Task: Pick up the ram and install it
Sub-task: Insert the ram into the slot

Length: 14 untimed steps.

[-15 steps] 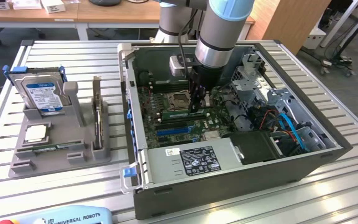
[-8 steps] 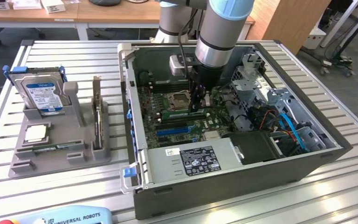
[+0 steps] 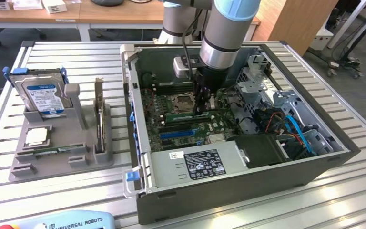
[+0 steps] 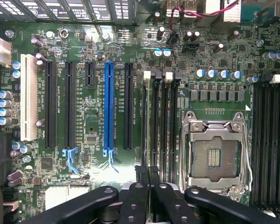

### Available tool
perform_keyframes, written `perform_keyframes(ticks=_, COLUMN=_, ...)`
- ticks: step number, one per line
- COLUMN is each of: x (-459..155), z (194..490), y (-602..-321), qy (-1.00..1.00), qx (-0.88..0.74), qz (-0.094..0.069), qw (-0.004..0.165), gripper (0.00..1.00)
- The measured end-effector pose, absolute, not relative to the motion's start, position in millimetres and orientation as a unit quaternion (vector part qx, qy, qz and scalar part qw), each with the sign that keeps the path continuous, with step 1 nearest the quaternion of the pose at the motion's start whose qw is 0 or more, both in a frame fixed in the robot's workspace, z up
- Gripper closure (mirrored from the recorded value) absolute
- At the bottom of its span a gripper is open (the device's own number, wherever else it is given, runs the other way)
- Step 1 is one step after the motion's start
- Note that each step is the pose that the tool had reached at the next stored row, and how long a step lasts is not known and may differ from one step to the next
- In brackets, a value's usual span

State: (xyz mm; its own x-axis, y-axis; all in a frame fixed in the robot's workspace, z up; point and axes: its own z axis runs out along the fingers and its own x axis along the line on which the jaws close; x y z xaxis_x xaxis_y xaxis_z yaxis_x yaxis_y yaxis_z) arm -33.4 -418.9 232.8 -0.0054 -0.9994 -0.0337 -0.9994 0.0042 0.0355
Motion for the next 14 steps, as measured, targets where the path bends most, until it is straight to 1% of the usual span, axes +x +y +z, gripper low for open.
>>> perform_keyframes(ticks=14, x=-33.3, z=231.4, y=-418.6, qy=-0.709, qx=0.705, qz=-0.024, qw=0.0, gripper=0.88)
